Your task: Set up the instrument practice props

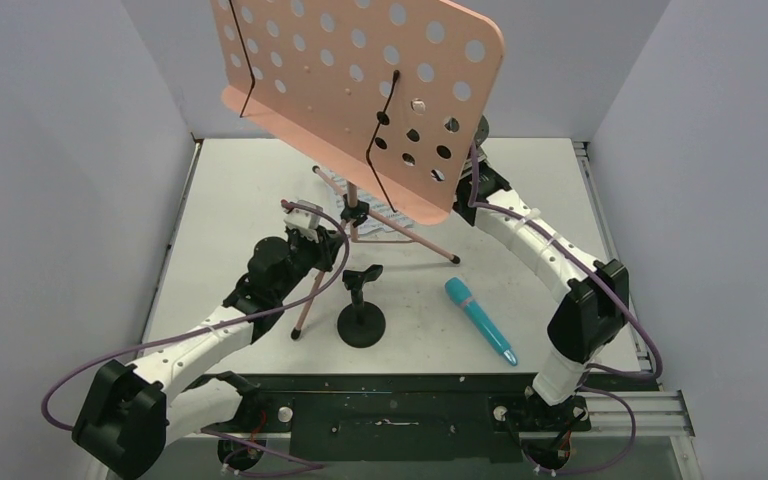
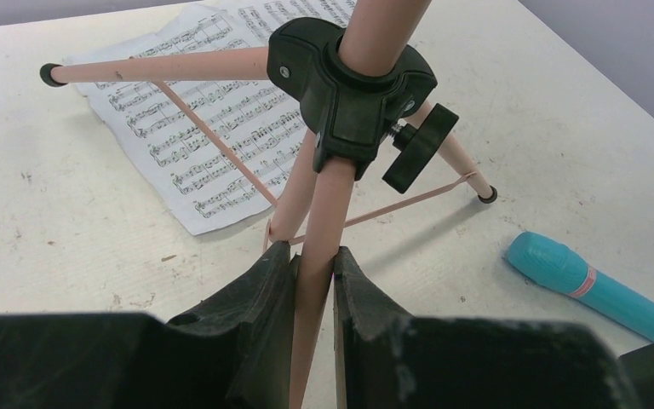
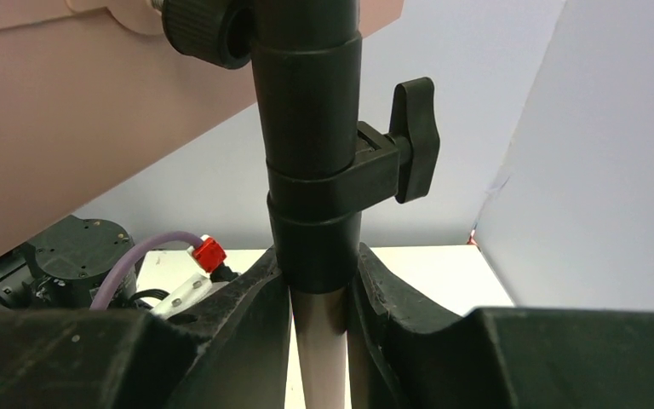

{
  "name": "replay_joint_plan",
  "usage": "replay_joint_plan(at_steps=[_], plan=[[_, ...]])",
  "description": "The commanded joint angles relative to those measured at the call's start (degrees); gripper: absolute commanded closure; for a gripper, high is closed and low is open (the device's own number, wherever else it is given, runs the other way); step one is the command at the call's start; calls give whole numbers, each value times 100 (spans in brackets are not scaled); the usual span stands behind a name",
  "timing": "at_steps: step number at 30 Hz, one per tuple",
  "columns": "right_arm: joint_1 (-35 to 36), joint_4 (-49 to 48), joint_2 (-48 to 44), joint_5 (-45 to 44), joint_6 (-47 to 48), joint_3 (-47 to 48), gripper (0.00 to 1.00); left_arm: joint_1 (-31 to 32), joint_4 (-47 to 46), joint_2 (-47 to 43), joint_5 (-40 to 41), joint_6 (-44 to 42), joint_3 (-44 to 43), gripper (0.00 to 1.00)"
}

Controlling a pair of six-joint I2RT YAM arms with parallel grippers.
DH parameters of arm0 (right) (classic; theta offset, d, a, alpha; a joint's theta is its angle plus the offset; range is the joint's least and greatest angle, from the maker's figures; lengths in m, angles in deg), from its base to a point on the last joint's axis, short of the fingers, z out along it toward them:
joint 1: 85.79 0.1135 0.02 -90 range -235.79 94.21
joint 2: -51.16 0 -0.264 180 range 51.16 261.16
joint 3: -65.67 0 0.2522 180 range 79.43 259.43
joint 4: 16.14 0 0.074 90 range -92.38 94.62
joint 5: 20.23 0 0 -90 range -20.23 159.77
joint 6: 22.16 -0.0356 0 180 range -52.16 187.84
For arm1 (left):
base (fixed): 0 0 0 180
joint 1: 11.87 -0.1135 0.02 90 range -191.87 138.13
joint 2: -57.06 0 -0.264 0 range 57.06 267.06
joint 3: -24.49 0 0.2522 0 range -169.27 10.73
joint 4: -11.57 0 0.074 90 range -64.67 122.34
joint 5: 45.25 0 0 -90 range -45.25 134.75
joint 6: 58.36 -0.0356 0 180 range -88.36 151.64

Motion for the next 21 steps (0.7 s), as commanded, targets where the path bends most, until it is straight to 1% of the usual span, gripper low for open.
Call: replay_joint_plan(at_steps=[1, 3, 5, 9, 12, 15, 17, 19, 21], plan=[[105, -437, -98, 167, -631, 137, 74, -315, -971, 52, 650, 318, -103, 100], [114, -503, -62, 131, -722, 133, 64, -344, -1001, 96, 623, 324, -105, 100], [110, -557, -34, 145, -783, 133, 59, -393, -1064, 135, 593, 336, -89, 100], [102, -514, -22, 115, -814, 122, 42, -447, -1173, 219, 545, 351, -46, 100], [93, -221, -56, 21, -699, 108, 19, -481, -1221, 265, 533, 379, -30, 100], [76, 276, -142, -27, -336, 93, 11, -515, -1282, 317, 537, 409, -26, 100], [49, 817, -233, -177, -53, 75, 5, -539, -1331, 355, 526, 429, -33, 100], [12, 1153, -342, -316, 203, 2, 1, -545, -1355, 395, 549, 448, -42, 100], [-45, 1354, -498, -498, 366, -149, 6, -558, -1390, 430, 575, 465, -52, 100]])
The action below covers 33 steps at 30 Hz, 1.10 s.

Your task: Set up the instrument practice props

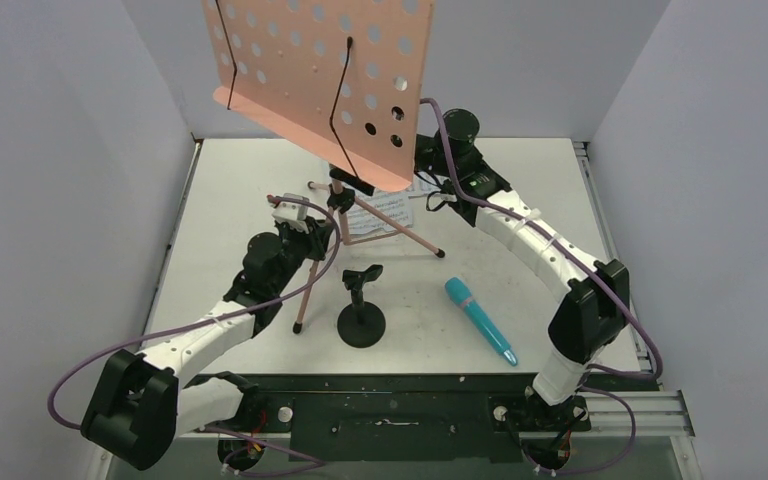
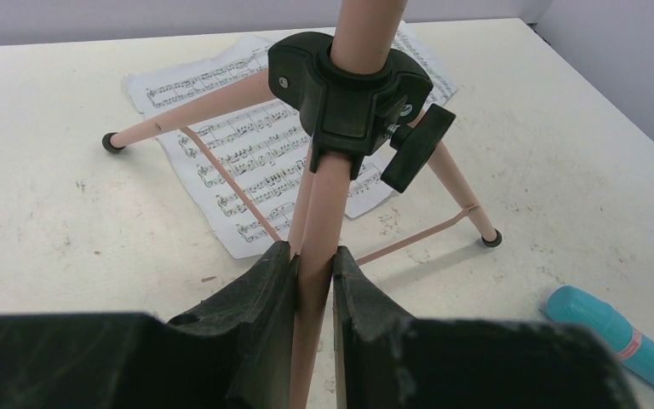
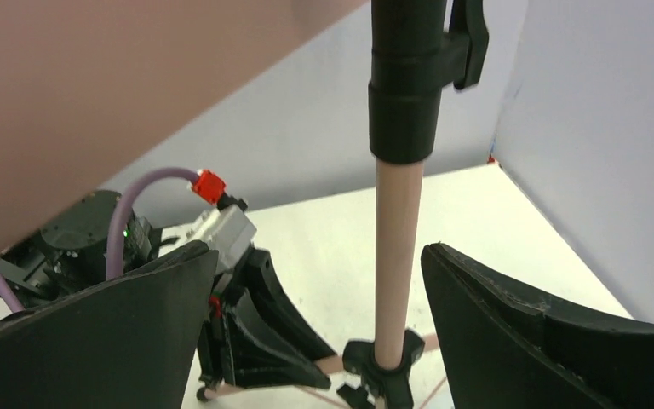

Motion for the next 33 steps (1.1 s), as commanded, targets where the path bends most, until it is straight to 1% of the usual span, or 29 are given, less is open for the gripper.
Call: replay_joint_plan(at_steps=[1, 10, 11, 12, 13, 15, 18, 20, 21, 25, 28, 33], plan=[[-33, 535, -671, -241, 630, -234, 9, -120, -720, 104, 481, 315, -146, 100], [-223, 879, -1256, -779, 919, -1069, 10, -166, -833, 434, 427, 379, -360, 100], [-237, 904, -1307, -838, 963, -1164, 10, -169, -814, 435, 402, 386, -374, 90], [-241, 935, -1356, -905, 1006, -1238, 10, -170, -784, 428, 395, 401, -389, 73], [-256, 958, -1397, -958, 1037, -1313, 10, -179, -712, 415, 393, 419, -397, 63], [-295, 1038, -1454, -1020, 1050, -1417, 10, -202, -608, 350, 292, 384, -396, 54], [-349, 1186, -1486, -1070, 1041, -1538, 10, -218, -411, 180, 223, 338, -341, 36], [-379, 1214, -1502, -1129, 925, -1656, 10, -220, -224, 35, 188, 320, -290, 27], [-404, 1227, -1494, -1147, 847, -1712, 10, -227, -135, -28, 124, 314, -256, 24], [-464, 1274, -1476, -1026, 727, -1925, 10, -270, 301, -406, -123, 261, -50, 22], [-463, 1481, -1456, -1015, 851, -2032, 10, -269, 605, -783, -346, 230, 158, 24], [-462, 2418, -1200, -871, 1173, -1932, 10, -273, 1318, -1250, -567, 91, 396, 29]])
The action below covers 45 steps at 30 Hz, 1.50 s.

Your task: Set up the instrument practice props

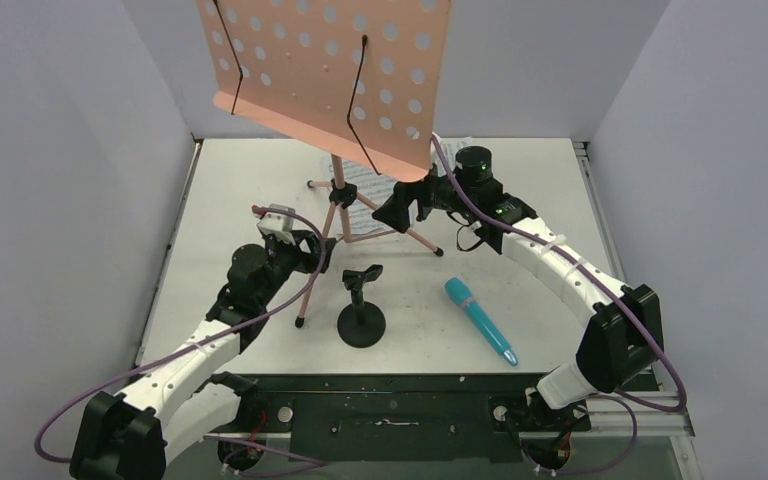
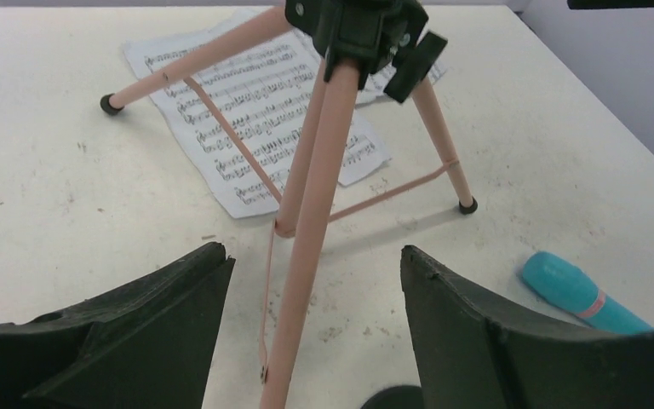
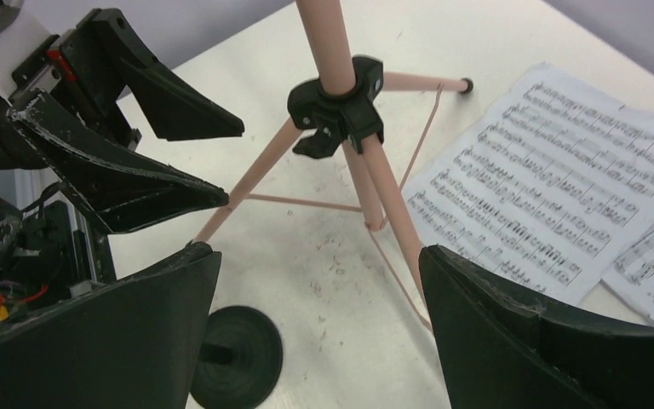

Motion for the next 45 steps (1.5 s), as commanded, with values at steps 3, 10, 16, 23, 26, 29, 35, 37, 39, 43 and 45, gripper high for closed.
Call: replay_joint_plan(at_steps=[3, 10, 16, 23, 26, 29, 35, 37, 39, 43, 45], plan=[[-7, 791, 177, 368, 327, 105, 8, -35, 938, -479, -304, -227, 228, 31], [5, 821, 387, 723, 283, -222, 16, -33, 1636, -276, -699, -553, 113, 38], [16, 692, 560, 857, 257, -529, 39, -39, 1688, -79, -892, -676, 149, 49], [46, 631, 987, 821, 380, -482, 50, -39, 1644, 151, -883, -644, 100, 63], [36, 661, 1199, 647, 576, -325, 54, -41, 1619, 205, -868, -579, 67, 69], [28, 827, 1447, 519, 805, -18, 54, -33, 1653, 208, -846, -560, 36, 78], [-7, 950, 1922, 392, 930, 577, 56, -38, 1685, 189, -758, -458, 9, 93], [-27, 983, 2089, 358, 922, 746, 58, -33, 1634, 204, -715, -268, 17, 96], [-35, 1006, 2216, 318, 895, 886, 59, -36, 1561, 221, -694, -115, 39, 99], [-34, 1007, 2426, 245, 815, 1108, 59, -25, 1355, 223, -599, 230, 132, 100], [-38, 1011, 2524, 223, 786, 1222, 59, -22, 1298, 201, -530, 339, 177, 100]])
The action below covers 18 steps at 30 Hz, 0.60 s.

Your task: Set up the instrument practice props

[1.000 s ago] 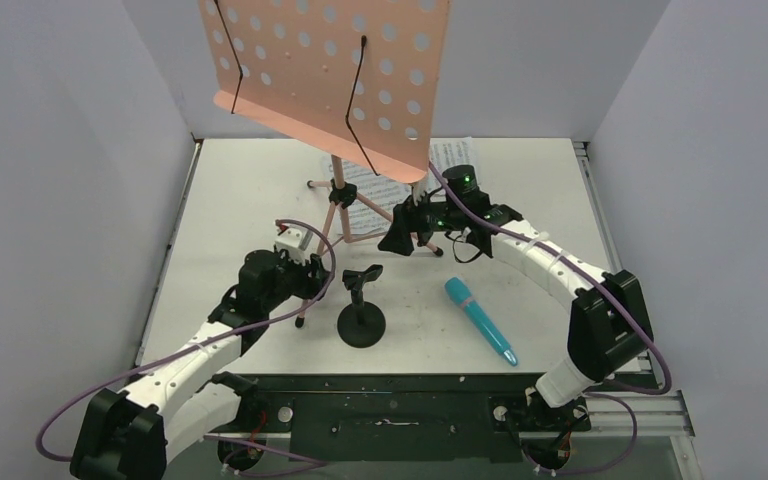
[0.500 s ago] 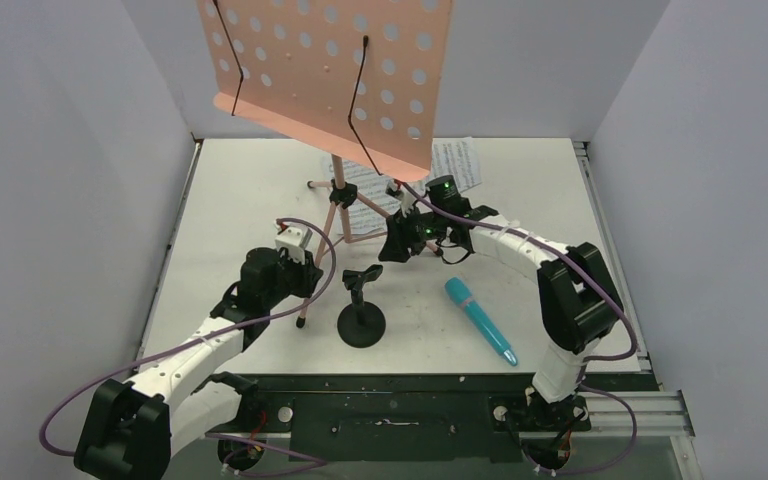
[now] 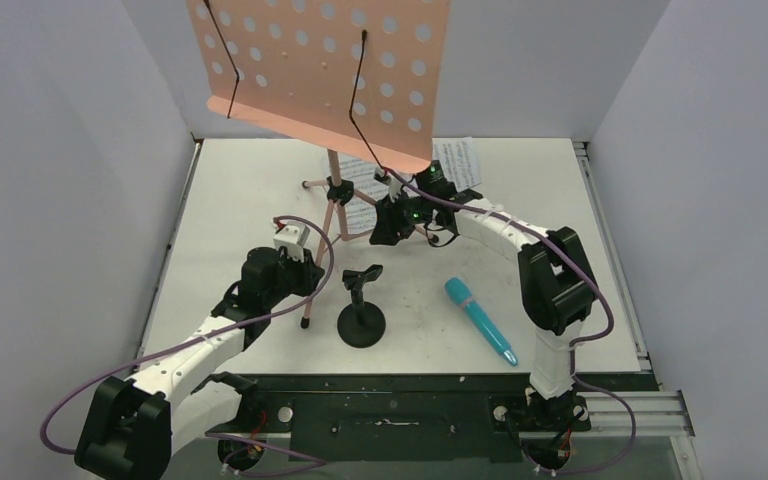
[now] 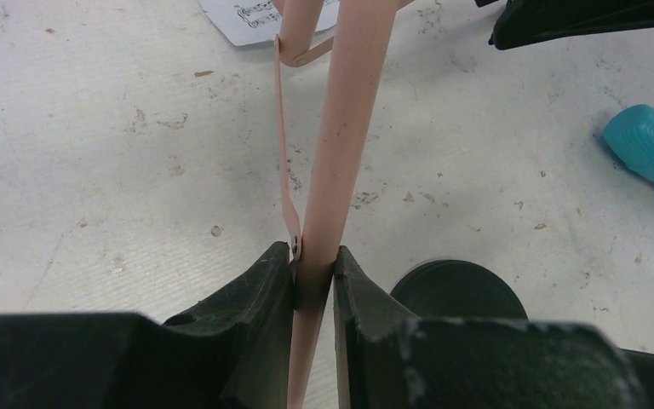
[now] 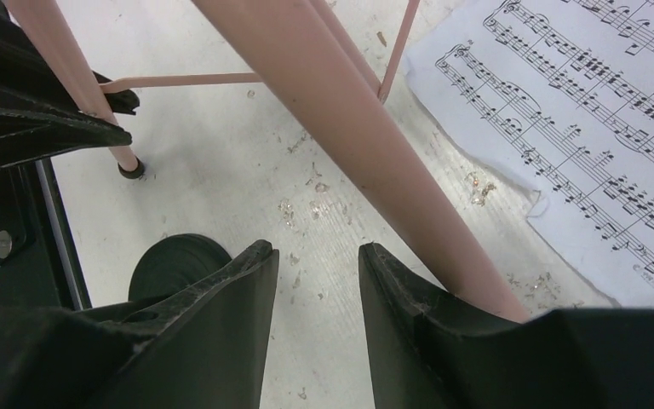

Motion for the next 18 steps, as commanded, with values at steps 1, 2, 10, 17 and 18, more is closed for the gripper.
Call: replay_joint_plan(at_steps=[1, 2, 10, 17, 18], plan=[[-43, -273, 246, -224, 50, 449, 59, 70, -336, -44, -20, 695, -50, 100], [-42, -266, 291, -234, 46, 507, 59, 70, -350, -57, 12, 726, -41, 100], [-105, -385, 684, -177, -104, 886, 59, 147, -572, -64, 181, 1079, 23, 100], [-266, -431, 980, -146, -370, 1241, 58, 243, -838, 152, 290, 1473, 19, 100], [-289, -464, 1010, -130, -426, 1268, 58, 252, -885, 202, 296, 1501, 5, 100]])
